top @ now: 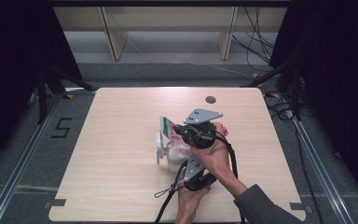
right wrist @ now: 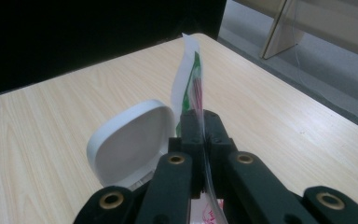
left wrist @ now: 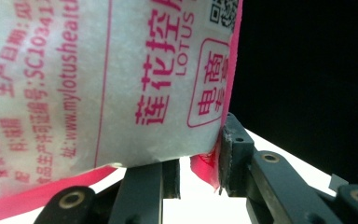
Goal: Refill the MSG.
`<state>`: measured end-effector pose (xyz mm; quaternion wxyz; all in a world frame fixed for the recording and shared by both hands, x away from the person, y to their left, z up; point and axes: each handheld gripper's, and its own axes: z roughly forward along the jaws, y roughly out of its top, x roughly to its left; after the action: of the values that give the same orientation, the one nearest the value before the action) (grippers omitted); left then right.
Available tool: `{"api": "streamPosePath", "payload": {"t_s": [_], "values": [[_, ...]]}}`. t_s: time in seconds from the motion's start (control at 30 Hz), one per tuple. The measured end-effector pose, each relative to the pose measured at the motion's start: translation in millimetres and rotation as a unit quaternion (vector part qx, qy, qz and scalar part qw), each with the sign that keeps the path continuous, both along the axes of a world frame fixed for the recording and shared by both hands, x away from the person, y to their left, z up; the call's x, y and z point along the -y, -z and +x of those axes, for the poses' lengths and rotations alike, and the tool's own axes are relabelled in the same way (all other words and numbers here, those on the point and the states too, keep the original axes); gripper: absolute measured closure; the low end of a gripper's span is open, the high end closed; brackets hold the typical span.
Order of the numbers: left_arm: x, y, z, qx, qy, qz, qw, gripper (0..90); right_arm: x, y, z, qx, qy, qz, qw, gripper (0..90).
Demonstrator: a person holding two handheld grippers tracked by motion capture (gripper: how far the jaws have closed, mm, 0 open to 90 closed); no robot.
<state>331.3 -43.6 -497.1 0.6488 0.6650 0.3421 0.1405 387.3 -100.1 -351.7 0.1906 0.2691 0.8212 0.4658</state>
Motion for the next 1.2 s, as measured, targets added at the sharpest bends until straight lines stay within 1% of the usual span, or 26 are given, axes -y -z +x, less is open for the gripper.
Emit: {"api": "streamPosePath", "payload": {"t_s": [0.03, 0.1, 0.13, 0.2, 0.23, 0.3, 0.33, 0.37, 0.4, 0.43, 0.47, 0.5, 0.57, 0.63, 0.67, 0.7, 0.77, 0.83, 0.9, 0.93, 0.97, 1.0, 1.07, 1.13, 1.17, 1.2], "values": [[0.2, 0.1, 0.0, 0.0, 0.0, -0.001, 1.0, 72.4, 0.2, 0.2, -0.1, 0.001, 0.0, -0.006, 1.0, 90.0], [0.1, -0.1, 0.0, 0.001, 0.0, -0.001, 1.0, 72.4, -0.1, 0.3, -0.8, -0.004, 0.002, -0.006, 1.0, 90.0], [0.0, -0.1, 0.0, 0.002, -0.001, -0.001, 1.0, 72.5, -0.5, 0.3, 0.1, 0.003, 0.0, -0.003, 1.0, 90.0], [-0.2, 0.0, 0.0, 0.001, -0.001, 0.001, 1.0, 72.5, 0.8, -0.8, 0.0, -0.002, 0.0, 0.001, 1.0, 89.9], [0.0, 0.2, 0.1, 0.001, 0.0, 0.0, 1.0, 72.5, 0.7, 0.0, 0.4, 0.005, 0.0, -0.002, 1.0, 90.0], [0.0, 0.2, 0.1, 0.001, -0.001, -0.001, 1.0, 72.5, -0.5, 1.0, -0.8, -0.007, 0.002, -0.002, 1.0, 90.0], [-0.3, -0.2, 0.0, 0.002, -0.002, 0.0, 1.0, 72.5, -0.5, 0.2, -1.2, -0.006, 0.002, -0.001, 1.0, 89.9], [-0.3, -0.3, 0.0, 0.003, -0.002, -0.001, 1.0, 72.5, -0.5, 0.1, 0.0, 0.003, 0.001, 0.001, 1.0, 89.9], [-0.4, -0.2, 0.0, 0.002, -0.001, -0.001, 1.0, 72.5, 0.2, -0.7, 0.2, 0.001, -0.003, 0.001, 1.0, 90.0], [-0.3, -0.2, -0.2, 0.001, -0.001, -0.001, 1.0, 72.5, -0.9, 0.4, -0.2, 0.003, 0.001, 0.003, 1.0, 90.0], [-0.1, -0.1, -0.2, 0.001, -0.002, -0.001, 1.0, 72.5, -1.1, 0.4, -0.9, -0.007, -0.004, -0.003, 1.0, 89.9], [-0.2, -0.2, -0.2, 0.002, -0.002, -0.001, 1.0, 72.5, -1.3, 0.3, -2.0, -0.013, 0.001, -0.001, 0.9999, 89.9], [-0.4, -0.4, -0.3, 0.003, -0.003, 0.001, 1.0, 72.5, -0.6, -0.1, -0.5, -0.004, -0.002, 0.004, 1.0, 89.9], [-0.3, 0.1, 0.0, 0.002, -0.001, 0.001, 1.0, 72.5, 1.4, -0.9, 1.0, 0.006, -0.005, -0.001, 1.0, 89.9], [0.4, 0.4, 0.0, 0.001, -0.001, 0.0, 1.0, 72.5, 0.4, 0.5, 0.0, -0.004, 0.0, 0.005, 1.0, 89.9], [0.5, 0.4, -0.1, 0.001, -0.001, -0.001, 1.0, 72.5, -0.1, 1.1, -0.9, -0.01, 0.002, 0.001, 0.9999, 89.9], [0.3, 0.1, 0.1, 0.003, -0.001, -0.001, 1.0, 72.5, -0.8, 1.0, -1.3, -0.009, 0.003, 0.004, 0.9999, 89.9], [0.0, 0.0, 0.0, 0.002, -0.001, 0.002, 1.0, 72.5, 1.5, -0.9, 0.6, -0.001, -0.002, 0.001, 1.0, 89.9], [0.4, 0.3, 0.0, 0.002, -0.001, 0.0, 1.0, 72.5, -0.2, 0.9, 0.2, -0.001, -0.002, 0.001, 1.0, 89.9], [0.3, 0.1, 0.0, 0.002, -0.001, 0.0, 1.0, 72.5, -0.2, 0.9, -0.7, -0.006, 0.001, -0.002, 1.0, 89.8], [0.2, 0.0, 0.2, 0.004, 0.0, 0.0, 1.0, 72.5, -0.4, 0.8, -0.7, -0.005, 0.004, 0.003, 1.0, 89.9], [0.1, -0.1, 0.2, 0.004, 0.0, 0.001, 1.0, 72.5, 0.7, -0.4, 0.2, -0.006, -0.003, -0.001, 1.0, 89.9], [-0.1, -0.1, 0.1, 0.003, -0.001, 0.002, 1.0, 72.5, 1.0, -0.6, 0.5, -0.005, -0.002, 0.001, 1.0, 89.9], [0.0, -0.2, 0.1, 0.002, 0.0, 0.0, 1.0, 72.5, -1.1, 1.4, 0.4, 0.003, 0.001, 0.001, 1.0, 89.9], [0.1, -0.2, 0.3, 0.003, 0.0, -0.003, 1.0, 72.5, -0.9, 0.8, -0.7, -0.008, 0.001, -0.001, 1.0, 89.9], [-0.7, -1.1, -0.8, 0.002, -0.007, 0.006, 1.0, 72.5, -0.8, 0.3, -0.5, -0.007, -0.001, -0.001, 1.0, 89.8]]}}
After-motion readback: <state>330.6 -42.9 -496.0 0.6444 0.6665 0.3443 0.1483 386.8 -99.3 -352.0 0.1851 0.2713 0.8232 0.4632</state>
